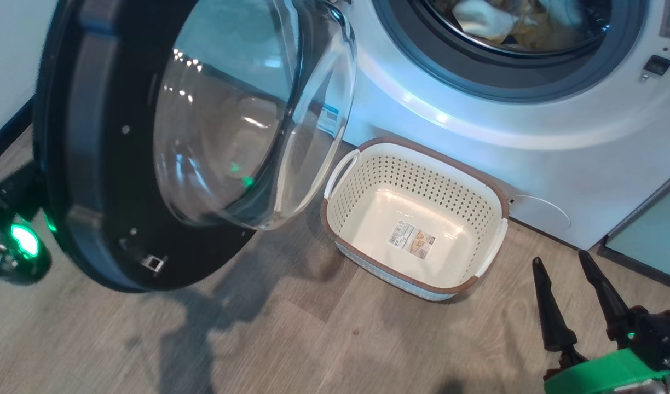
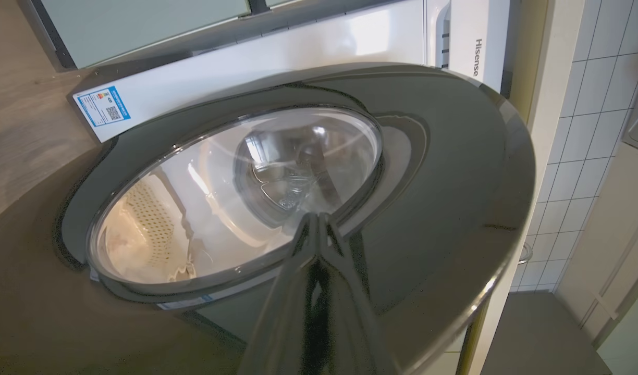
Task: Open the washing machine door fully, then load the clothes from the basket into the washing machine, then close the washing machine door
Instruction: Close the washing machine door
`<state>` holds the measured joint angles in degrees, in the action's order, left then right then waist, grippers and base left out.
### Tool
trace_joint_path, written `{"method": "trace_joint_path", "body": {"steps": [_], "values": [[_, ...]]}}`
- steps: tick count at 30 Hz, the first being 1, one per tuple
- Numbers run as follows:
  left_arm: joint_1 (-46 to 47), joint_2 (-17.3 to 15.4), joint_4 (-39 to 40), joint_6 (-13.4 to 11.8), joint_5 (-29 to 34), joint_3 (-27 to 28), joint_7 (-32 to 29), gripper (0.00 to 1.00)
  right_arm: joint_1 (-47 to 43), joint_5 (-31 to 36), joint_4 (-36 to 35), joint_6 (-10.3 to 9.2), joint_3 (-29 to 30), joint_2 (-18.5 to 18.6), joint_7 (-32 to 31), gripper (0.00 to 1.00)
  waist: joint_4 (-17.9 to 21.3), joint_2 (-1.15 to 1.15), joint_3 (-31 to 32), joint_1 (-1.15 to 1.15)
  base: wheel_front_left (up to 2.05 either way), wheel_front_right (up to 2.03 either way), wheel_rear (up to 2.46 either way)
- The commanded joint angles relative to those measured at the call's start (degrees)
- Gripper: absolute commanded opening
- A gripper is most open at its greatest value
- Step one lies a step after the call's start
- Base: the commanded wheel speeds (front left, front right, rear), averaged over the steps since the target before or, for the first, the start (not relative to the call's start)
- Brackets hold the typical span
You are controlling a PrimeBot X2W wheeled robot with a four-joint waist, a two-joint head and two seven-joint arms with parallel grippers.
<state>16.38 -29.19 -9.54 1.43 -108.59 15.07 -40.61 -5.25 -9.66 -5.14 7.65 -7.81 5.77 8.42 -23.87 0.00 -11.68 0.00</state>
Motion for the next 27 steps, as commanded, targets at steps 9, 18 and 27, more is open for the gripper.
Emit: {"method": "trace_joint_path", "body": {"steps": [9,18,27], "values": [[-2.1,0.0,6.2,1.1,-0.7,1.5,-1.6,0.0,3.6,-0.8,0.2,-0.16,-1.9,-0.4,2.1,1.0,1.8,0.0,1.4,0.0,0.0,0.0,0.0],[-4.7,2.6,10.0,0.8,-0.4,-0.2,-2.0,0.0,3.1,-1.5,2.5,-0.16,-2.4,-1.6,3.8,1.0,5.0,0.0,4.4,0.0,0.0,0.0,0.0],[-6.0,4.2,12.2,0.2,-0.2,-1.3,-1.9,0.0,2.8,-1.9,3.9,-0.16,-2.8,-2.3,4.9,1.0,8.7,0.0,6.3,0.0,0.0,0.0,0.0]]}}
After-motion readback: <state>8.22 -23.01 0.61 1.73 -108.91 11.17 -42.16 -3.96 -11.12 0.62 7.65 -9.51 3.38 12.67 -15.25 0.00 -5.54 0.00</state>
